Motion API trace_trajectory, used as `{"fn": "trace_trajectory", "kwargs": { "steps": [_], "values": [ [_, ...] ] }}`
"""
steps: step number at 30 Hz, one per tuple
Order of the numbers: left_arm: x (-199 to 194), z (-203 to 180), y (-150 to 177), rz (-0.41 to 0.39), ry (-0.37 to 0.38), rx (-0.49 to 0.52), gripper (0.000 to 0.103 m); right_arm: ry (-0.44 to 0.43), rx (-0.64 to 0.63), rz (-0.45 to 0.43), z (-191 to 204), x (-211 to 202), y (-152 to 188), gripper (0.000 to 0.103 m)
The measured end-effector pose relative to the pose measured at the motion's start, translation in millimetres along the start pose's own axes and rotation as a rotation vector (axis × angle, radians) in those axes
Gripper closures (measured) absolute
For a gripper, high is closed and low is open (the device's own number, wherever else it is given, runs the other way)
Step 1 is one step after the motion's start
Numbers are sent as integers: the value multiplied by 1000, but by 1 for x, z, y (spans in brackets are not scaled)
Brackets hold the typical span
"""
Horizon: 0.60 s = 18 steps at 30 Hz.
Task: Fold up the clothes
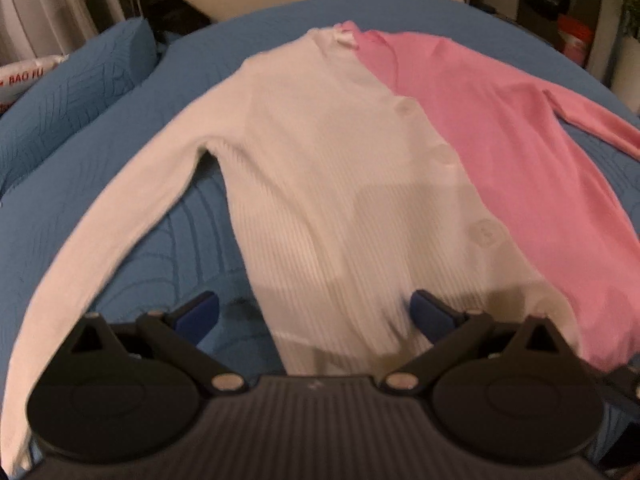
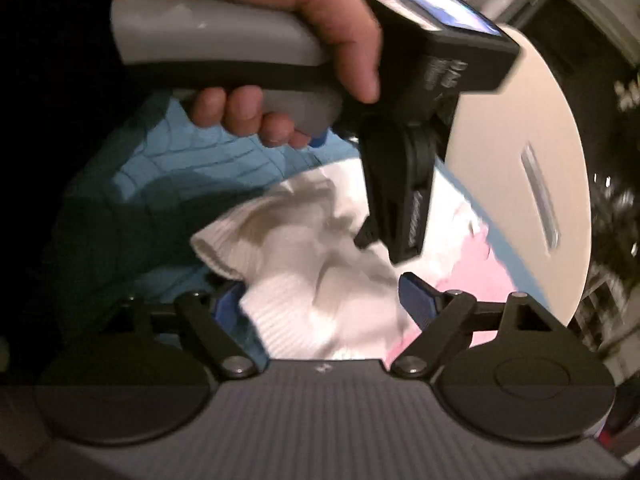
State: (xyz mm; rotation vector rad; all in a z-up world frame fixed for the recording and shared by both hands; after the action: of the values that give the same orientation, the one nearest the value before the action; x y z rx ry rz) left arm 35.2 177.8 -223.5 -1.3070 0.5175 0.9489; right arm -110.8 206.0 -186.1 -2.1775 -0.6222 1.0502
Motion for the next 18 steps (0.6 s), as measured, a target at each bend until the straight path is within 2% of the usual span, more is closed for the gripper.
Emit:
{"fn": "trace_trajectory", "kwargs": {
  "steps": [1,2,3,6,12,14,16,18],
  "values": [
    [-6,0,-3,-34,-9,9,1,-11,3,6,2,2,-3,42],
    [-8,0,-5,-50,-16,17,0,-33,2,17,6,4,-5,84],
    [-10,-1,-7,-70,-36,32,0,-47,-13,40,12,7,-6,89],
    [-5,-3,-7,-45,-45,47,0,-71,-42,35,23,9,-11,90],
    [5,0,-8,-5,-26,9,0,-129,-35,14,33,4,-22,90],
    [11,-3,-3,27,-17,25,0,-133,-15,0,21,16,-13,90],
    [15,-5,0,39,-22,37,0,-136,0,-14,27,6,7,90],
    [15,-4,2,39,-21,34,0,-135,28,5,30,0,4,86]
  ]
}}
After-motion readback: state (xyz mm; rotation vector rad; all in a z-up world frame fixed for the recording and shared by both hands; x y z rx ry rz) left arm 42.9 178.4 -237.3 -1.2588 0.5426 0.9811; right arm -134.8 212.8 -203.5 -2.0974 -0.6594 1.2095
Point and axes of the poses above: each gripper's, at about its wrist camera, not at the fingertips, and x roughly the way its jaws point, z to its left, y to its underside, the point moved 7 cm from there along x, roughly the way its jaws point, and after that the axes turned 7 degrees about x, right-handed, at the moved point
